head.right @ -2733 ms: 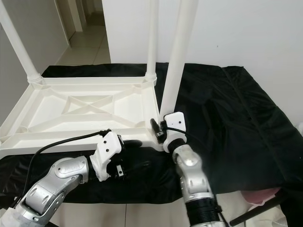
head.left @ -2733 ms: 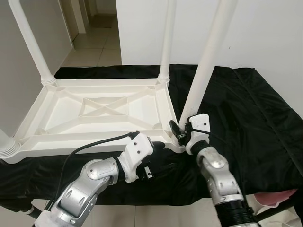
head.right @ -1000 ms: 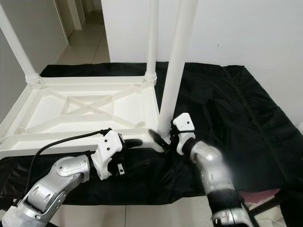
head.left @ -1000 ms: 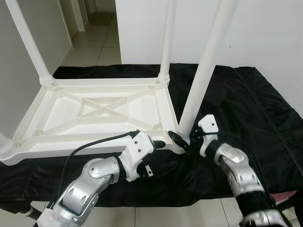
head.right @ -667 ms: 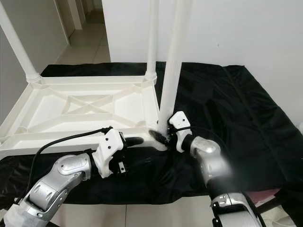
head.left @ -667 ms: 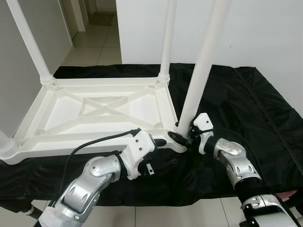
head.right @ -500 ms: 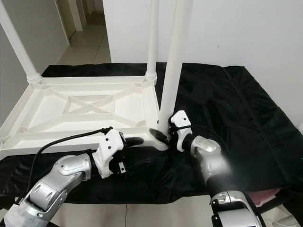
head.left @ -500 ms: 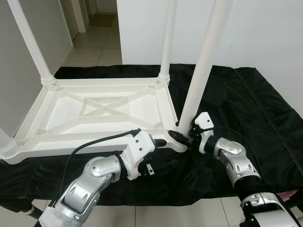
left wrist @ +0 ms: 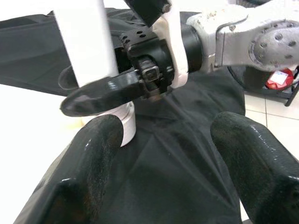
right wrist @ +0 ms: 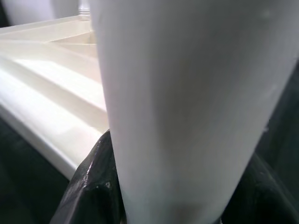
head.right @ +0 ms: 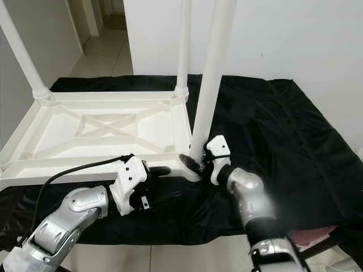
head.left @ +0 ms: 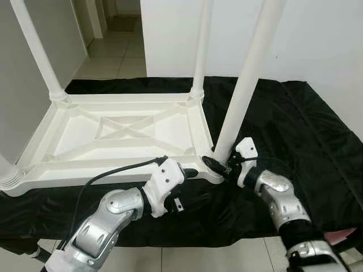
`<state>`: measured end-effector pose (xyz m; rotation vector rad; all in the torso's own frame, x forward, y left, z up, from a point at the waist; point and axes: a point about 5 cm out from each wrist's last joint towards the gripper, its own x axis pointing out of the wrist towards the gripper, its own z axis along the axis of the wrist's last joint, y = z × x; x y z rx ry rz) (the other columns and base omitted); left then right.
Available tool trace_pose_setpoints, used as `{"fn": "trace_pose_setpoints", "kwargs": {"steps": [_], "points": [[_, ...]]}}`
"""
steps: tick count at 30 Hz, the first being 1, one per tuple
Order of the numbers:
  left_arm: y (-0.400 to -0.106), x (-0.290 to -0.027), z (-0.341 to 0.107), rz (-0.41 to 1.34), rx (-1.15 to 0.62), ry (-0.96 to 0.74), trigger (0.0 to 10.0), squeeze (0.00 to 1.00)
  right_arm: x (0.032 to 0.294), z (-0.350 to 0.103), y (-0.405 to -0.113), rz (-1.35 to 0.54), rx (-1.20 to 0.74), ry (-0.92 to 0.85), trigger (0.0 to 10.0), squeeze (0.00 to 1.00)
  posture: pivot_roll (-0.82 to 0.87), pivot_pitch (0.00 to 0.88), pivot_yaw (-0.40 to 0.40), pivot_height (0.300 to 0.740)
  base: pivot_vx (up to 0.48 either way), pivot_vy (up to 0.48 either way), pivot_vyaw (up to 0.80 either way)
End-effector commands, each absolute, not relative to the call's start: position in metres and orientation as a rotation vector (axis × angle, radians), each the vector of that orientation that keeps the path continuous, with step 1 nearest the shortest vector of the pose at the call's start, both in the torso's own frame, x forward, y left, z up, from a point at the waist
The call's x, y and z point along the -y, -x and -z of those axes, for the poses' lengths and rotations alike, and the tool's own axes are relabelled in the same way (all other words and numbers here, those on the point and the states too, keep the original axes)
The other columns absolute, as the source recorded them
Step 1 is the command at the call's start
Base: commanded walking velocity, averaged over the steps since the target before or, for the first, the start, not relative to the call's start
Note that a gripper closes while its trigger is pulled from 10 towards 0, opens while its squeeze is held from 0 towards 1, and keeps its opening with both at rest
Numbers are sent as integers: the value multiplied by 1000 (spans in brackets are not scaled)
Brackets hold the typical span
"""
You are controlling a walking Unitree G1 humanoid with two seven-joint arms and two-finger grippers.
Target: Building children table
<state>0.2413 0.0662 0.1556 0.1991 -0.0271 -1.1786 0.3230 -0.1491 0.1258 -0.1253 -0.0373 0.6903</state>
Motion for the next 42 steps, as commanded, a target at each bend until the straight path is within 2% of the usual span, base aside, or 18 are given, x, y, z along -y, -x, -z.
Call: {"fn": "trace_pose_setpoints", "kwargs": {"steps": [1, 10, 15, 21, 28, 32, 33, 42], "points": [[-239, -64, -155, 1209, 26, -216, 10000, 0, 147, -121, -322, -658, 4, 128, 10000, 0, -41, 0, 18, 740, 0, 0, 0], [-237, -64, -154, 1223, 18, -210, 10000, 0, 138, -123, -310, -338, -7, 65, 10000, 0, -53, 21, 25, 740, 0, 0, 0], [-237, -64, -154, 1222, 17, -212, 10000, 0, 136, -122, -307, -298, -18, 54, 10000, 0, -52, 23, 25, 740, 0, 0, 0], [-236, -65, -153, 1217, 11, -212, 10000, 0, 109, -113, -291, -25, -65, -47, 10000, 0, -49, 36, 31, 740, 0, 0, 0], [-235, -66, -153, 1214, 7, -212, 10000, 0, 95, -120, -286, 11, -63, -108, 10000, 0, -49, 42, 34, 740, 0, 0, 0], [-235, -66, -150, 1217, 1, -216, 10000, 0, 104, -124, -285, 6, -41, -82, 10000, 0, -57, 42, 37, 740, 0, 0, 0], [-235, -65, -151, 1217, 2, -215, 10000, 0, 104, -125, -284, -13, -32, -91, 10000, 1000, -58, 40, 38, 740, 0, 0, 0], [-236, -68, -150, 1212, 1, -231, 10000, 0, 109, -134, -279, -89, 25, -86, 10000, 1000, -58, 39, 35, 740, 0, 0, 0]]}}
